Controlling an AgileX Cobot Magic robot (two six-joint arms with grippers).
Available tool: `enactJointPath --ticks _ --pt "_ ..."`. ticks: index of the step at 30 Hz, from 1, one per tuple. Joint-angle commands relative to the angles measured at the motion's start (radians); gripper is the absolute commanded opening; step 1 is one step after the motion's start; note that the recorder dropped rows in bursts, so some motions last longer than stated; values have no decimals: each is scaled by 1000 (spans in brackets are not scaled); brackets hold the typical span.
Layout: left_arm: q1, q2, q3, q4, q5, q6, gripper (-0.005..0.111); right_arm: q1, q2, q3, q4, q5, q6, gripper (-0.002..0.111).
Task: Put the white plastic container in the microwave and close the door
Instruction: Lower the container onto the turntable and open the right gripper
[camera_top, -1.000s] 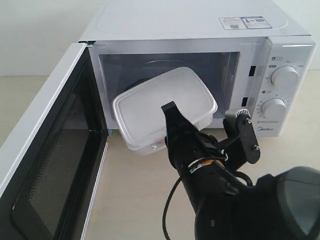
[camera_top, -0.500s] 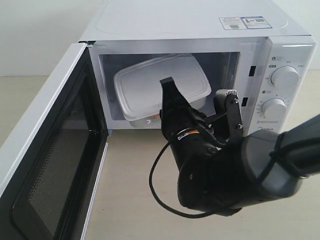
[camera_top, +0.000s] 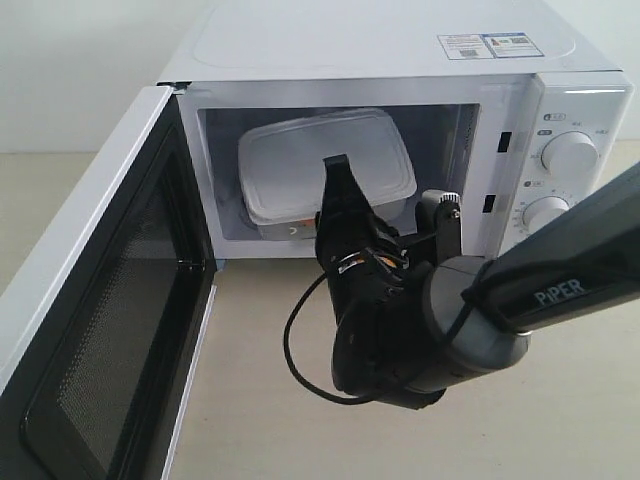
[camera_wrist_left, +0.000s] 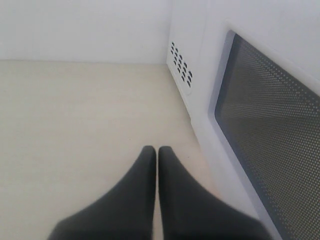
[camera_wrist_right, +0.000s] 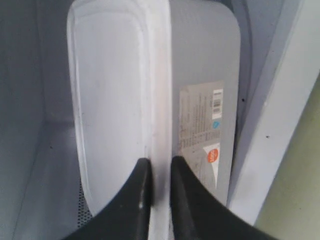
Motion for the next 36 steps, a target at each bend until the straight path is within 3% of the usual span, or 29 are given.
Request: enactJointPath --ticks 1,7,9,12,14,22,26,28,32,36 --pt "3 -2 4 0 0 -1 4 -13 -1 -21 -22 -42 0 0" --pt "3 -2 4 0 0 -1 4 -29 -1 -22 -43 -39 -16 0" --pt "3 -2 4 0 0 -1 4 -46 -1 -22 -79 -33 -18 6" --pt "3 -2 4 0 0 -1 4 -55 -1 -22 -102 -33 -15 31" --pt "3 -2 4 0 0 -1 4 -55 -1 -22 -100 -25 -19 35" --pt "3 -2 4 0 0 -1 4 -51 -1 34 -231 -31 -33 35" --pt "3 -2 4 0 0 -1 4 -51 -1 111 -374 -168 -92 35" --pt "3 -2 4 0 0 -1 4 -51 -5 144 -428 -219 -204 30" --pt "3 -2 4 0 0 -1 4 -51 -5 209 -556 -245 -556 0" --pt "3 -2 4 0 0 -1 4 -51 -12 208 -573 -245 -950 0"
